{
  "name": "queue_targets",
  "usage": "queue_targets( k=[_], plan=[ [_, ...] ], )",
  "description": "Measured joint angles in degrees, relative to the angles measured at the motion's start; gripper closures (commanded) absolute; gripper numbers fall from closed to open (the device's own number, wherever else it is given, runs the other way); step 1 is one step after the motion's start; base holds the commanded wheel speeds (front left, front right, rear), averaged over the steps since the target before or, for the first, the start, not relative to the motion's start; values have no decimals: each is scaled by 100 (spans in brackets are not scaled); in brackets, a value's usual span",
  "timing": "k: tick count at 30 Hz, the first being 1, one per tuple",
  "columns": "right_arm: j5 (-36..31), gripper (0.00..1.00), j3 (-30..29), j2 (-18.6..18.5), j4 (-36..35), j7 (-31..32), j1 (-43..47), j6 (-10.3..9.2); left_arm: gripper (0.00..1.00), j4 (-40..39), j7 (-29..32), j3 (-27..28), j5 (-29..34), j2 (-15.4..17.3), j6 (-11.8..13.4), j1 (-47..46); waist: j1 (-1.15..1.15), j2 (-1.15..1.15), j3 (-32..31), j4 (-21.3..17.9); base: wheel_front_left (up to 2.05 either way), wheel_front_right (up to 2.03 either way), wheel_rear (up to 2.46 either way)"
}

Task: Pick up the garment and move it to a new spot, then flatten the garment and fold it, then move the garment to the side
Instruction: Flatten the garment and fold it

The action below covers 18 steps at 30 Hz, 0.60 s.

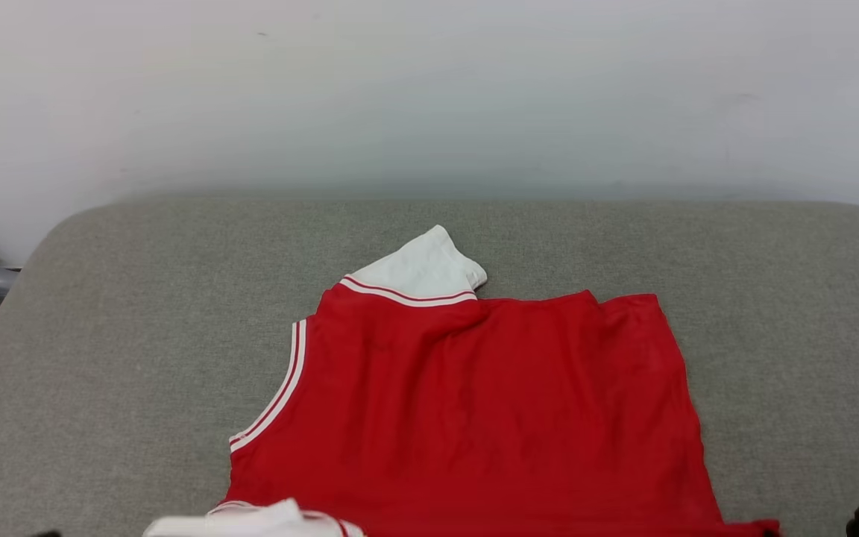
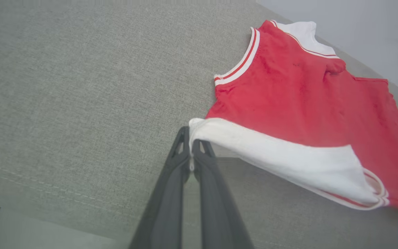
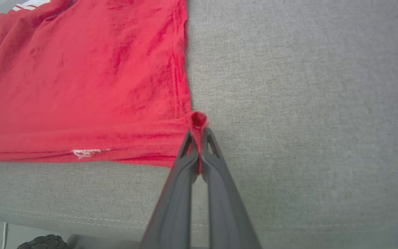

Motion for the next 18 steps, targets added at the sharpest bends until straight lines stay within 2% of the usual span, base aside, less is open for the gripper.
queue_targets(
  k=[4,12,18],
  plan=[
    [-57,100,10,-12,-68,213,-227,-22,100,18,143,-163,100,32,-99,-494,0,0,83,0,0,0,0],
    [-115,100,397,-312,-25,359,-1079,-24,100,450,280,-375,264,-65,-423,-1631,1,0,471,-27,0,0,0],
    [-113,100,675,-435,383,218,-1801,-24,100,950,315,-500,336,-167,-727,-2377,2,0,978,-58,0,0,0]
  ],
)
